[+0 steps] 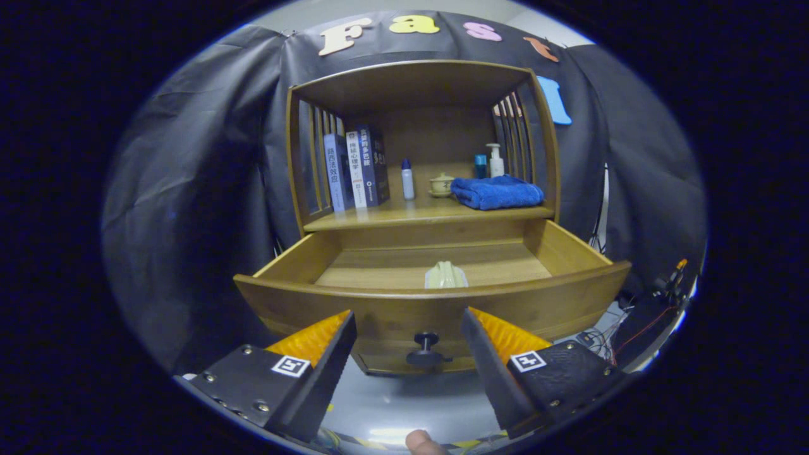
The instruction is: Pull open the drawer, take out the items inside it, and place them on the countertop above the cabinet.
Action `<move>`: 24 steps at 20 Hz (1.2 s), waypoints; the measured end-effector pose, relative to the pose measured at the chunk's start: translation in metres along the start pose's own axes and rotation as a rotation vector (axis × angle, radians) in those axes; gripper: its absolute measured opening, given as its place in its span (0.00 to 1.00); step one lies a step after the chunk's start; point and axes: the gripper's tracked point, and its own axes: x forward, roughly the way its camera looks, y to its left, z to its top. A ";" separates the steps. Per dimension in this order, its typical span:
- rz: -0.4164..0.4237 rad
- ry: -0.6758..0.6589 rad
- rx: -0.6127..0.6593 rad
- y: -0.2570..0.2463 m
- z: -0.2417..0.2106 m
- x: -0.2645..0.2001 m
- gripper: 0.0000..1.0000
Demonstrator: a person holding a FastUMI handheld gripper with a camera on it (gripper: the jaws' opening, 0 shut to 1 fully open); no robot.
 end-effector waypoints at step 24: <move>-0.131 0.535 -0.010 -0.056 0.008 0.172 0.85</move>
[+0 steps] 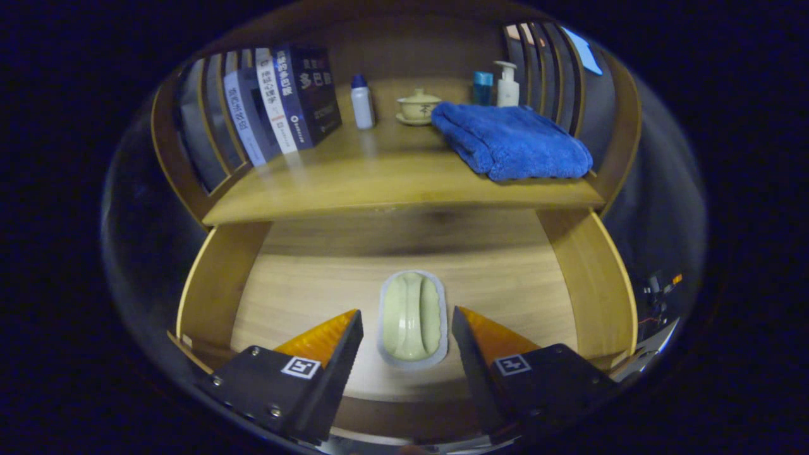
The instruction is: Pull open the drawer, take out the items inside it, and place them on the countertop above the cabinet.
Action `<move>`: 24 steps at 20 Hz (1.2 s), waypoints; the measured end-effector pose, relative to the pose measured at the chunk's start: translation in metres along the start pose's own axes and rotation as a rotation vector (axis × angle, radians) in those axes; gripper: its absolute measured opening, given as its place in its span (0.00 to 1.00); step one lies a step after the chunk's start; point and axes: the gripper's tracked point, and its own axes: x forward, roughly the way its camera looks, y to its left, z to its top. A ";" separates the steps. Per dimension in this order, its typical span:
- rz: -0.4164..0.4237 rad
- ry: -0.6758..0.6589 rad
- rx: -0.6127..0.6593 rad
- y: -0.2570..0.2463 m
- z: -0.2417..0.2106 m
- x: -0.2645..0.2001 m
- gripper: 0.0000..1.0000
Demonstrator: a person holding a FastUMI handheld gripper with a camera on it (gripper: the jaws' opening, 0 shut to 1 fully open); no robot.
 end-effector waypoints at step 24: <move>0.268 -0.464 0.077 0.029 0.062 -0.079 0.12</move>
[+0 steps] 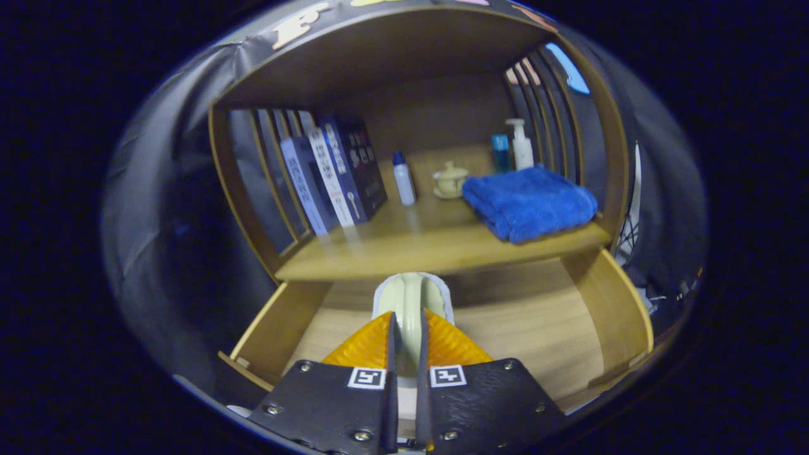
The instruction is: Pull open the drawer, take out the items inside it, and place them on the countertop above the cabinet.
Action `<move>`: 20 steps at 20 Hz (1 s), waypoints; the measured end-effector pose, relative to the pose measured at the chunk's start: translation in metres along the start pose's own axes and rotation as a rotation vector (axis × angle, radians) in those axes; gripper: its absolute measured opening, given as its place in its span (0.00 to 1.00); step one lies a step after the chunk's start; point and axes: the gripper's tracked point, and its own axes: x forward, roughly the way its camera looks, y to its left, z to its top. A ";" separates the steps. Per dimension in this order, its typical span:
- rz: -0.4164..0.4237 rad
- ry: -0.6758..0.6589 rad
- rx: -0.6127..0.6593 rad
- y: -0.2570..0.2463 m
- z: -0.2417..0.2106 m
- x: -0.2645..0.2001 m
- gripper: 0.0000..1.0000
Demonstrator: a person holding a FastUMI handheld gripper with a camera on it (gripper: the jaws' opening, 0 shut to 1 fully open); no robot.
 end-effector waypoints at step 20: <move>-0.171 -0.015 -0.124 -0.030 0.047 0.149 0.12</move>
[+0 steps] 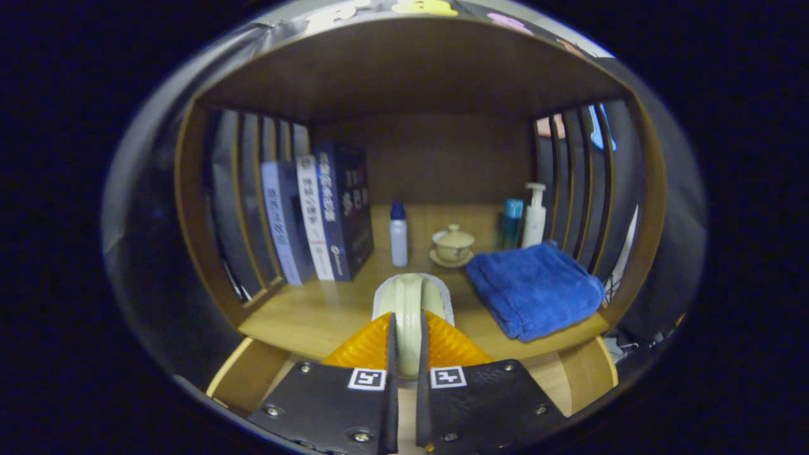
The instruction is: Pull open the drawer, take out the items inside it, and place them on the countertop above the cabinet.
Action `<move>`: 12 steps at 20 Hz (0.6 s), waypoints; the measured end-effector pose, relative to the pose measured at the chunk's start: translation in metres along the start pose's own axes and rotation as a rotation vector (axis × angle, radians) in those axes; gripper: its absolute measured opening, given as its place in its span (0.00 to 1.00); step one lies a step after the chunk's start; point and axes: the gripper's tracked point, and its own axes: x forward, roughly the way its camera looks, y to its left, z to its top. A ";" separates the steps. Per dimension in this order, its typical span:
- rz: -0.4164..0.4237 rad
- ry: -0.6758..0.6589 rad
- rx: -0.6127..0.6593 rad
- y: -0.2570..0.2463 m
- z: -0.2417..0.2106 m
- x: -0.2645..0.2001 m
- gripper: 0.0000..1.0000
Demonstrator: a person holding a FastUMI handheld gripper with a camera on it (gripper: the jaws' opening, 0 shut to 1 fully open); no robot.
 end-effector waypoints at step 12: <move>-0.045 -0.225 0.014 -0.003 0.031 0.084 0.13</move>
